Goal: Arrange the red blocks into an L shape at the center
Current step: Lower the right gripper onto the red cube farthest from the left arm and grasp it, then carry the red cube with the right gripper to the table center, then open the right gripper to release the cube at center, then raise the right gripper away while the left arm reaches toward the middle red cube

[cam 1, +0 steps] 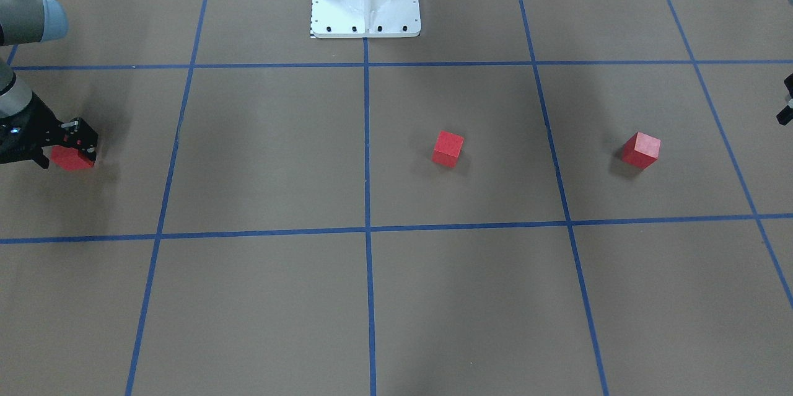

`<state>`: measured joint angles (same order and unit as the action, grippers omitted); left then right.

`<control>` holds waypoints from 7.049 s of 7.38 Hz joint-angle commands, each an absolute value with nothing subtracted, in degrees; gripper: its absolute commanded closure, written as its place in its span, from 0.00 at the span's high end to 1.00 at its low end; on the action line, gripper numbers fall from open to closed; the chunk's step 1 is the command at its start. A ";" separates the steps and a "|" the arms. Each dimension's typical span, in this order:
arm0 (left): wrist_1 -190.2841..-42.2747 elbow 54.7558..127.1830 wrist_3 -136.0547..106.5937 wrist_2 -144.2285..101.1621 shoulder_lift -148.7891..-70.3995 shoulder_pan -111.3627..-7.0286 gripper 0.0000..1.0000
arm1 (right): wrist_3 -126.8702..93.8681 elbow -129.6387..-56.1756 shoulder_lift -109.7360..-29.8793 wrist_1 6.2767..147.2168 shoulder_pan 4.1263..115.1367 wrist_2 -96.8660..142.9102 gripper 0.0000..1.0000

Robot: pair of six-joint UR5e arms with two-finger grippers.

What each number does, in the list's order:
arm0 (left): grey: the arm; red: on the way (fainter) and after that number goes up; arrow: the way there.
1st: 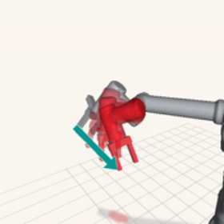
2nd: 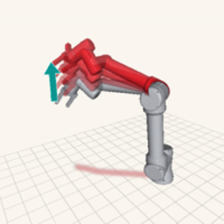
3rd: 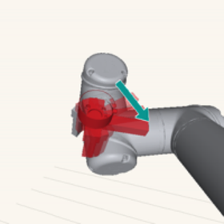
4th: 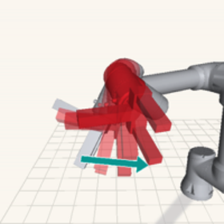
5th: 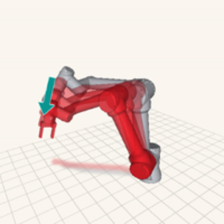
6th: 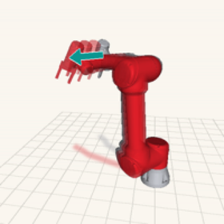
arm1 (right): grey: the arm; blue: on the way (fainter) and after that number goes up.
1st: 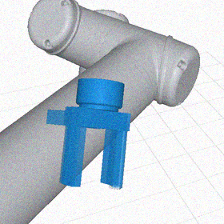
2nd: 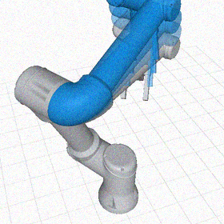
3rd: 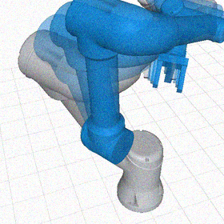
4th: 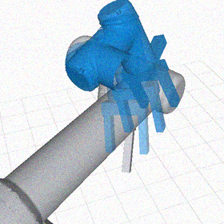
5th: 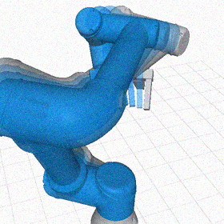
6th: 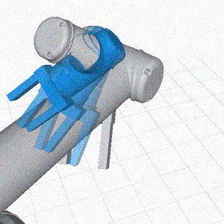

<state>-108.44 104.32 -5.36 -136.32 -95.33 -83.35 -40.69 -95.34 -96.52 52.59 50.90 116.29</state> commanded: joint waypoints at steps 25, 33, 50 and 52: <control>-108.46 104.85 -6.86 -136.41 -94.75 -83.41 1.00 | -76.64 -82.97 -42.35 87.21 23.38 100.99 0.34; -108.46 104.85 -7.90 -136.41 -95.27 -83.32 1.00 | -74.02 -88.22 -40.96 91.11 29.23 102.27 1.00; -113.12 98.53 -49.30 -112.77 -116.11 -35.80 1.00 | -19.42 -97.29 -65.56 95.98 69.26 128.50 1.00; -111.20 98.35 -50.97 -109.54 -116.45 -33.06 1.00 | -19.69 -97.47 -65.65 95.98 69.26 128.41 1.00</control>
